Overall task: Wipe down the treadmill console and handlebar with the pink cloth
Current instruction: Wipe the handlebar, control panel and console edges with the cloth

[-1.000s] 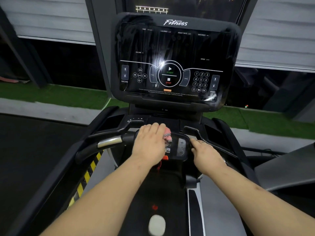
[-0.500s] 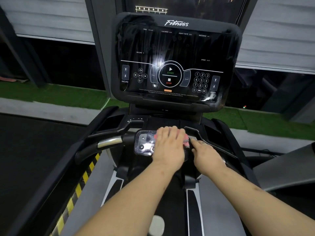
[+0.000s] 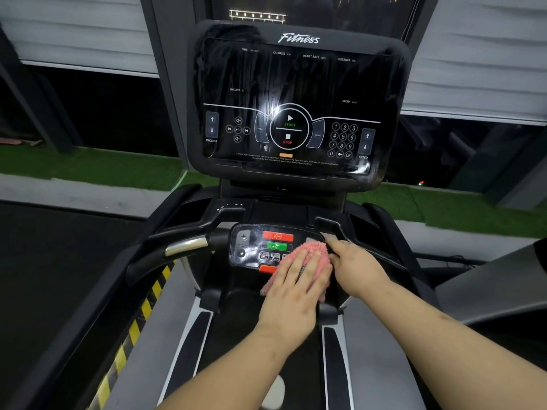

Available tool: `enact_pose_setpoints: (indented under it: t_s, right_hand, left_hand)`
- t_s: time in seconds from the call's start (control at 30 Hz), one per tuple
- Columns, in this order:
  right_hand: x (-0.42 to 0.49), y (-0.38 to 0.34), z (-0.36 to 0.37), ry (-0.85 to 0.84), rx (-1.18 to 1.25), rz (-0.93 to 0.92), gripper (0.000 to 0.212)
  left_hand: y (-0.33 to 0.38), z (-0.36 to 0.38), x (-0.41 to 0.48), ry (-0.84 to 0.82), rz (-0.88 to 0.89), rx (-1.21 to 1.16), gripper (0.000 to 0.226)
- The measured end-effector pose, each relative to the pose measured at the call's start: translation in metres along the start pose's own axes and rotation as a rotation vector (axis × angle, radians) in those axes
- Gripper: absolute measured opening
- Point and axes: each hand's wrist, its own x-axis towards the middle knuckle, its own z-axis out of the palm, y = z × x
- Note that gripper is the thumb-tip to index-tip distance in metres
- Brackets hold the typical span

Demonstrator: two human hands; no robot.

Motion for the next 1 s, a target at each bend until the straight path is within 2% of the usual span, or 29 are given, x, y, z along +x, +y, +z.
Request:
enact_pose_setpoints:
  t_s: [0.2, 0.33, 0.5, 0.67, 0.73, 0.83, 1.0]
  right_hand:
    - [-0.003, -0.001, -0.004, -0.015, -0.094, -0.088, 0.057]
    - [0.001, 0.003, 0.001, -0.004, -0.023, 0.007, 0.052]
    - [-0.001, 0.003, 0.002, -0.009, 0.012, 0.014, 0.052]
    - [0.001, 0.003, 0.005, -0.014, 0.017, 0.032, 0.052]
    - [0.001, 0.004, 0.008, -0.015, 0.016, 0.036, 0.052]
    - [0.004, 0.005, 0.010, -0.007, 0.012, 0.045, 0.053]
    - [0.005, 0.008, 0.010, 0.007, -0.008, 0.013, 0.051]
  left_hand:
    - [-0.004, -0.011, 0.025, 0.014, -0.075, -0.006, 0.075]
    - [-0.038, -0.019, 0.010, 0.081, -0.214, -0.044, 0.075]
    - [-0.084, -0.024, -0.025, 0.115, -0.335, -0.033, 0.076]
    - [-0.077, -0.024, -0.026, 0.127, -0.417, -0.091, 0.075]
    - [-0.059, -0.021, -0.019, 0.151, -0.402, -0.105, 0.077]
    - [-0.036, -0.013, -0.006, 0.157, -0.287, -0.119, 0.079]
    - [-0.016, -0.008, 0.010, 0.101, -0.190, -0.107, 0.080]
